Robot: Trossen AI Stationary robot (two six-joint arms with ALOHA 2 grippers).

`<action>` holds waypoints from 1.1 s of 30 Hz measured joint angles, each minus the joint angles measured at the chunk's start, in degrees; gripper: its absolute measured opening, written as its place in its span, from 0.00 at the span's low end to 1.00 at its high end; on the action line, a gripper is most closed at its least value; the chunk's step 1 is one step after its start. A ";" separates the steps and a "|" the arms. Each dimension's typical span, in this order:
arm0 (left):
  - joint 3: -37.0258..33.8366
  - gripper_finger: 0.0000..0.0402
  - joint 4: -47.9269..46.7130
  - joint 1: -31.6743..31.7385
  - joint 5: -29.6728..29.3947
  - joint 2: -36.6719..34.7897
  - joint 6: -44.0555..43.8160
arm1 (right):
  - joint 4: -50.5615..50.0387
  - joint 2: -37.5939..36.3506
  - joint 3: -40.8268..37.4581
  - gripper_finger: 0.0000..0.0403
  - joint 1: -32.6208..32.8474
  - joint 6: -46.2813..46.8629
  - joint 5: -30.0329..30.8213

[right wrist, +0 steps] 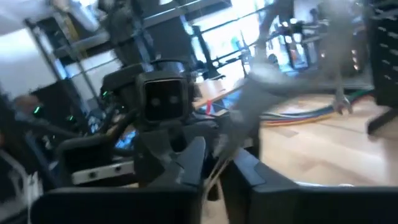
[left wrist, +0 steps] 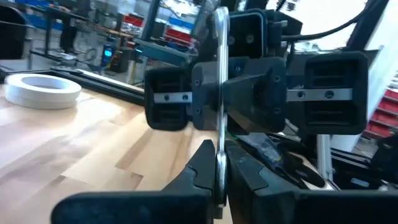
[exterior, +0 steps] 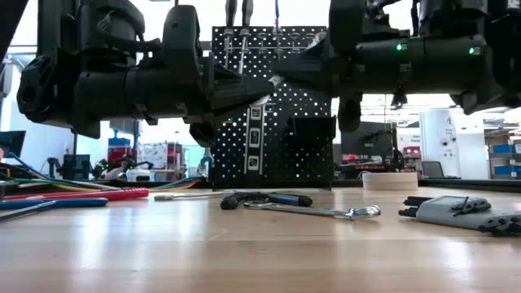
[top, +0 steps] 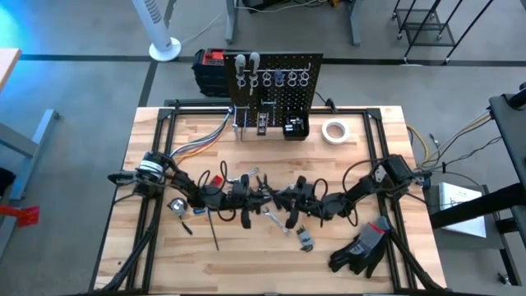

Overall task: Hang tools onto peg board
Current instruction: Hang the wrench on the peg board

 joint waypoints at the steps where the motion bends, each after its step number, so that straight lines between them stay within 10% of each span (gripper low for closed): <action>1: -0.02 0.01 -0.04 -0.03 0.37 0.00 0.06 | -0.02 -0.09 -0.02 0.04 0.06 -0.83 -0.66; 19: -2.05 0.25 0.20 0.90 9.66 -4.63 3.60 | -57.58 -25.44 3.29 0.01 -1.03 -7.27 -7.92; 33: -0.41 0.29 -9.39 1.53 10.32 -9.03 10.11 | -65.60 -28.29 6.72 0.01 -3.75 -9.25 -18.10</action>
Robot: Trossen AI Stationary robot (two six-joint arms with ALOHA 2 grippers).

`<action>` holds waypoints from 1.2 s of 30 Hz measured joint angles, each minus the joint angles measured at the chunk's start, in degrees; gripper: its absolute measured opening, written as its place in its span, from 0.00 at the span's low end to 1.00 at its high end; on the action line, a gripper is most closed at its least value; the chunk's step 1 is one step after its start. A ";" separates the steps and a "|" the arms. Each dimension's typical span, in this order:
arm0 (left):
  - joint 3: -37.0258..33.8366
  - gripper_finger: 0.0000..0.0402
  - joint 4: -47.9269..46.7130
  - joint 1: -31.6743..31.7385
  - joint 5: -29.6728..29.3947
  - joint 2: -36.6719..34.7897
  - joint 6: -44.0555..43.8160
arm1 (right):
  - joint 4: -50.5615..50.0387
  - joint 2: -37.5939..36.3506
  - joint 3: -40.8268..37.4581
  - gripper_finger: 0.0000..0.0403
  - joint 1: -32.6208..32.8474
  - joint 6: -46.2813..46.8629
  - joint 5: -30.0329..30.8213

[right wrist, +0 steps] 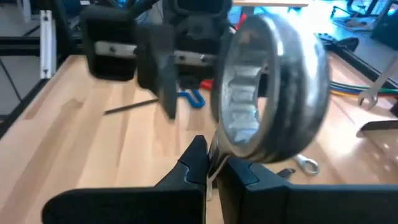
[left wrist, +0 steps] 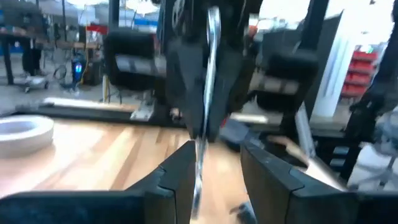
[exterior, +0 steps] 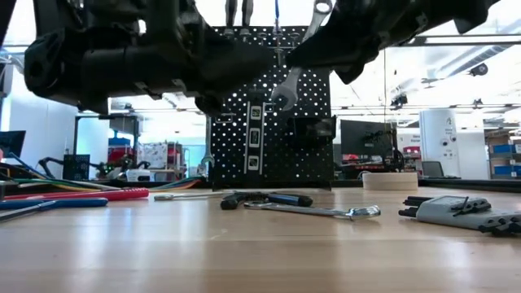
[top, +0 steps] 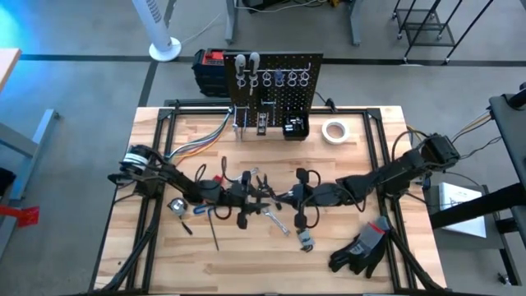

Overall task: Hang tools onto peg board
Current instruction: Hang the wrench on the peg board

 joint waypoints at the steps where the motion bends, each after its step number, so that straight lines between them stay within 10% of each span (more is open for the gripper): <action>1: 0.38 0.29 -1.75 0.09 -0.01 0.06 0.00 | -0.04 -0.03 0.11 0.01 -0.19 -0.36 -0.55; 13: 9.22 0.38 -20.63 1.77 -0.20 0.07 -0.13 | -3.35 -0.07 2.58 0.01 -2.12 -0.38 -5.49; 21: 11.87 0.06 -28.36 2.83 0.22 0.03 -5.47 | -6.25 -0.07 2.61 0.01 -2.27 0.52 -5.22; 28: 11.82 0.02 -28.79 2.86 0.65 -0.15 -5.44 | -6.22 -0.06 2.61 0.01 -2.27 1.07 -5.39; 36: 6.88 0.01 -16.27 3.44 -0.71 -0.17 -4.76 | -5.44 -1.94 2.61 0.27 -2.00 1.94 -5.47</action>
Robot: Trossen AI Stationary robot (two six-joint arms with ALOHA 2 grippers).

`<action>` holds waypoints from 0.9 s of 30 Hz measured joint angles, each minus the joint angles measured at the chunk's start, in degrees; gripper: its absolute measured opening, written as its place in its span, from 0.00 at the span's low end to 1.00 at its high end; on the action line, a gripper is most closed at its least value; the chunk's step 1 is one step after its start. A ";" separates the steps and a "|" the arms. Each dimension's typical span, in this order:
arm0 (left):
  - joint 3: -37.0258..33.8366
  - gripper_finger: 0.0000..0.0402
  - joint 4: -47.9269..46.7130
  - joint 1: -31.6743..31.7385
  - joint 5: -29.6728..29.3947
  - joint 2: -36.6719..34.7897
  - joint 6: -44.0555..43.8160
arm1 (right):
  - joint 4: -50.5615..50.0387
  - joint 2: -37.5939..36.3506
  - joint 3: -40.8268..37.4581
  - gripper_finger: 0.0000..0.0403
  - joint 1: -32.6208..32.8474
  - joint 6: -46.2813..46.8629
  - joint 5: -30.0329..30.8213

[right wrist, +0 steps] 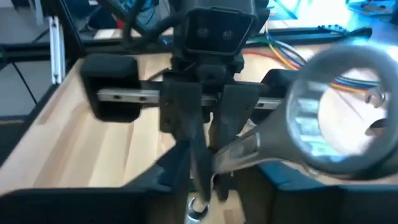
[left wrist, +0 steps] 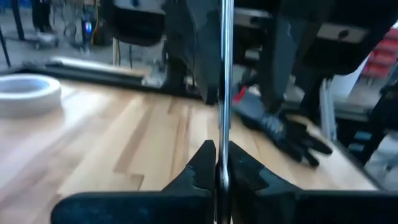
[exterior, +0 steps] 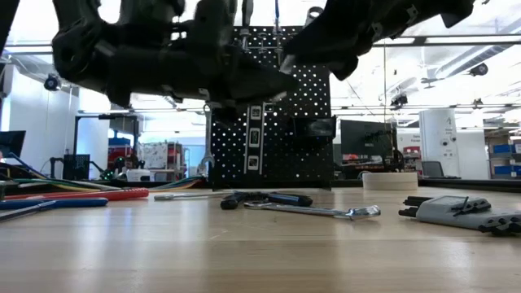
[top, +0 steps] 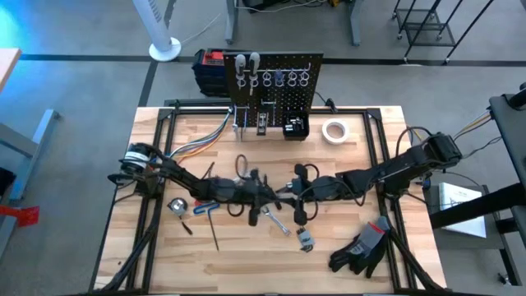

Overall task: Hang tools onto peg board
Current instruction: Hang the wrench on the peg board

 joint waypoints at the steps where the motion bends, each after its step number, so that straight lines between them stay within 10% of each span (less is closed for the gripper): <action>1: -1.44 0.01 3.06 0.42 0.31 0.00 -0.29 | 0.00 -0.48 -0.02 0.32 0.05 -0.01 0.09; 11: -16.96 0.00 24.52 6.03 -1.96 -0.02 -5.53 | 1.85 -4.71 -0.02 0.60 0.18 -2.31 3.51; 27: -30.71 0.00 25.73 18.24 -0.97 -6.29 -4.44 | 0.64 -2.08 -0.07 0.56 0.18 -0.71 3.50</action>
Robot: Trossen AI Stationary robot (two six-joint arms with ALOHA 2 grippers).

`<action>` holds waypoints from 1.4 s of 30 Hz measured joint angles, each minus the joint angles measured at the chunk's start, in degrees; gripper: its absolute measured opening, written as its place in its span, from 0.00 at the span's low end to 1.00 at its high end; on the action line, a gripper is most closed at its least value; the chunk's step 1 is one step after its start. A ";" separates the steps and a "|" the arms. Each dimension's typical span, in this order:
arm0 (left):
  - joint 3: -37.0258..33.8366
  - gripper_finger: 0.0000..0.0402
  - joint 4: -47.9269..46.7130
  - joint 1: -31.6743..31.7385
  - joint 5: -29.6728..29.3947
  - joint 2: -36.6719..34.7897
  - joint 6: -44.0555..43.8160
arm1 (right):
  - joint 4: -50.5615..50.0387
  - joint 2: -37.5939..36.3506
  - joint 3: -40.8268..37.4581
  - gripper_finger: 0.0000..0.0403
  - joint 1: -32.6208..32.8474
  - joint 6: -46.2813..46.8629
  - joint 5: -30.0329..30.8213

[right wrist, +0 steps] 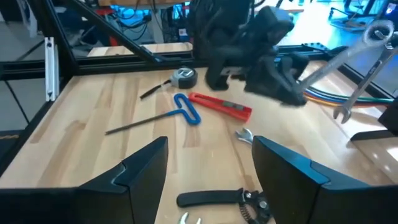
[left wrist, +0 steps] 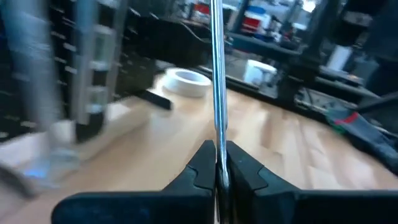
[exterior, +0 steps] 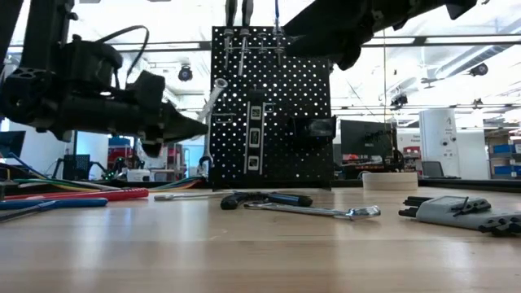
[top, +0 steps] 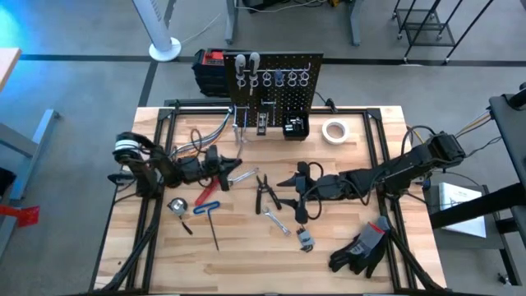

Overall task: Hang tools onto peg board
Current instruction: Hang the wrench on the peg board

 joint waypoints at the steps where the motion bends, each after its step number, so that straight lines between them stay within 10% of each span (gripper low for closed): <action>1: -0.97 0.00 0.10 0.99 0.02 -0.92 0.05 | 0.02 0.04 0.00 0.56 0.00 0.00 0.00; 14: -6.56 0.00 -0.34 11.30 14.72 -9.64 0.22 | 0.03 0.04 0.00 0.56 -0.37 -1.11 0.11; 42: -5.66 0.01 -1.01 17.70 17.39 -2.02 -3.79 | -0.89 0.06 0.00 0.56 -0.37 0.44 0.16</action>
